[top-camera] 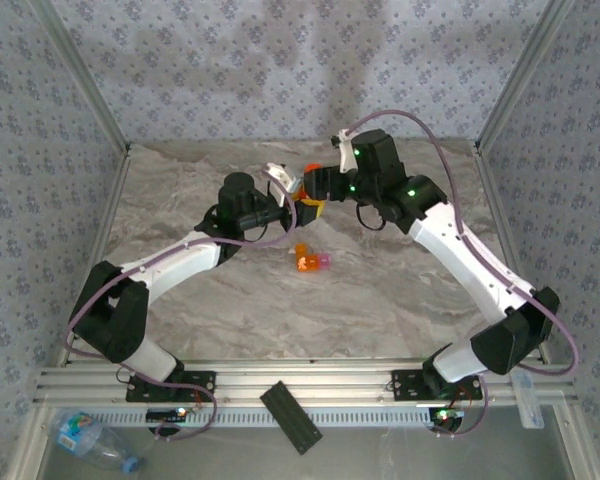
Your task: Sort the pills into containers
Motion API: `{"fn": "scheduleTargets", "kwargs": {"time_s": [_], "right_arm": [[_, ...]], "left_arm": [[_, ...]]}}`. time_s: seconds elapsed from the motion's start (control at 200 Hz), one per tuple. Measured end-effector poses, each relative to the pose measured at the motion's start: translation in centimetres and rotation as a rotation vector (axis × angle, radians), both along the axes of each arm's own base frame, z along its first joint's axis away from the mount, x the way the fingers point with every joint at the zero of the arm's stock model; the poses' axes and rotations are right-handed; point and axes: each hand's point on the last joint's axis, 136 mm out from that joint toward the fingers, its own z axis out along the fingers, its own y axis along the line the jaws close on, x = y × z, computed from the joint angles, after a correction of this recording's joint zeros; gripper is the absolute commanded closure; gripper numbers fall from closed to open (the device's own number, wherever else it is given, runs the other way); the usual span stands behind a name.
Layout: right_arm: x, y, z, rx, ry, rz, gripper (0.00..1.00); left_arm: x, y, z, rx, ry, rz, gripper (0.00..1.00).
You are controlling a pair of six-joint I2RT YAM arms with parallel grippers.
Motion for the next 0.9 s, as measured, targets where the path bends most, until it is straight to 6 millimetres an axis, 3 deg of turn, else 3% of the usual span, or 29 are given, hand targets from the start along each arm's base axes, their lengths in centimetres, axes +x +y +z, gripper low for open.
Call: {"fn": "scheduleTargets", "kwargs": {"time_s": [0.155, 0.285, 0.415, 0.615, 0.899], "right_arm": [[-1.1, -1.0, 1.8, 0.047, -0.022, 0.026, 0.13], [-2.7, -2.7, 4.4, 0.105, -0.074, 0.037, 0.12], [-3.0, -4.1, 6.1, 0.145, -0.116, 0.037, 0.12], [-2.7, -4.6, 5.7, 0.137, -0.130, 0.110, 0.08], [-2.9, -2.8, 4.3, 0.134, -0.110, 0.259, 0.08]], "left_arm": [[-0.1, -0.2, 0.8, -0.018, -0.029, -0.005, 1.00], [0.0, -0.1, 0.8, -0.020, -0.026, -0.003, 1.00], [-0.2, -0.1, 0.9, -0.026, -0.017, -0.023, 1.00], [-1.2, -0.1, 1.1, -0.052, 0.026, -0.104, 1.00], [-2.7, -0.6, 2.6, -0.096, 0.072, -0.223, 1.00]]}}
